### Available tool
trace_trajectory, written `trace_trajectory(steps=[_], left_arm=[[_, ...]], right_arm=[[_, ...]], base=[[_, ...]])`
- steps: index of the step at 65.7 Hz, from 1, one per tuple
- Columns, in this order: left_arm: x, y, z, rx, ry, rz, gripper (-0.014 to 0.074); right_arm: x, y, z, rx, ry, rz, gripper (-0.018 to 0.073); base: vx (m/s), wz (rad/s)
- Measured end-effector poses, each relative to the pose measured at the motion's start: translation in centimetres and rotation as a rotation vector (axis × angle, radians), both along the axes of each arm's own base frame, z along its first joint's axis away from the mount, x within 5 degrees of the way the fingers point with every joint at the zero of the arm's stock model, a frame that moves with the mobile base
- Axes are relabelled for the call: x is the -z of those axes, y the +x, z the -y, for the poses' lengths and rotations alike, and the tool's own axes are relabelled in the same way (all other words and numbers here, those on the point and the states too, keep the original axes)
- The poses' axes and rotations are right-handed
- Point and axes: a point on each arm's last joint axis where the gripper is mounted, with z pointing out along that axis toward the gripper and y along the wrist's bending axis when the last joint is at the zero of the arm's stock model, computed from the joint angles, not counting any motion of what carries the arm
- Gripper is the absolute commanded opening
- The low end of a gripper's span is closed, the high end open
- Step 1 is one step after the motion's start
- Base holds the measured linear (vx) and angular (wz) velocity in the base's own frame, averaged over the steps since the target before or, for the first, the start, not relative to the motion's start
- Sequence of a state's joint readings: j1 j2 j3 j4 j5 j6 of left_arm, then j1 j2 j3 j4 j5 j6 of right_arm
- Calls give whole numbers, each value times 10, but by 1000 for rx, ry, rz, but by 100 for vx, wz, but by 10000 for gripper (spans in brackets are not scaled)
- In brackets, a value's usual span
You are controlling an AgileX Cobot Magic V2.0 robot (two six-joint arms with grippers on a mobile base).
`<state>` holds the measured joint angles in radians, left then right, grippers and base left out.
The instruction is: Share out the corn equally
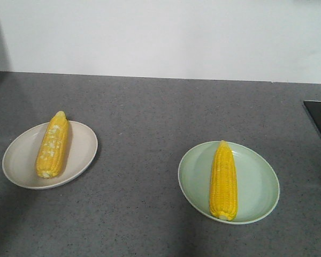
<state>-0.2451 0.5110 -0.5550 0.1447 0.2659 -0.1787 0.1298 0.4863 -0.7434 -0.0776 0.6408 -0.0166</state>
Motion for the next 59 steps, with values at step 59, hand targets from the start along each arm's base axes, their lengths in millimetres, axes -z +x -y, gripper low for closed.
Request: trace_trajectory(steps=[59], left_arm=[[99, -48, -19, -131, -3, 145, -6]], right_arm=[[0, 0, 0, 0, 0, 0, -11]], base=[[0, 0]])
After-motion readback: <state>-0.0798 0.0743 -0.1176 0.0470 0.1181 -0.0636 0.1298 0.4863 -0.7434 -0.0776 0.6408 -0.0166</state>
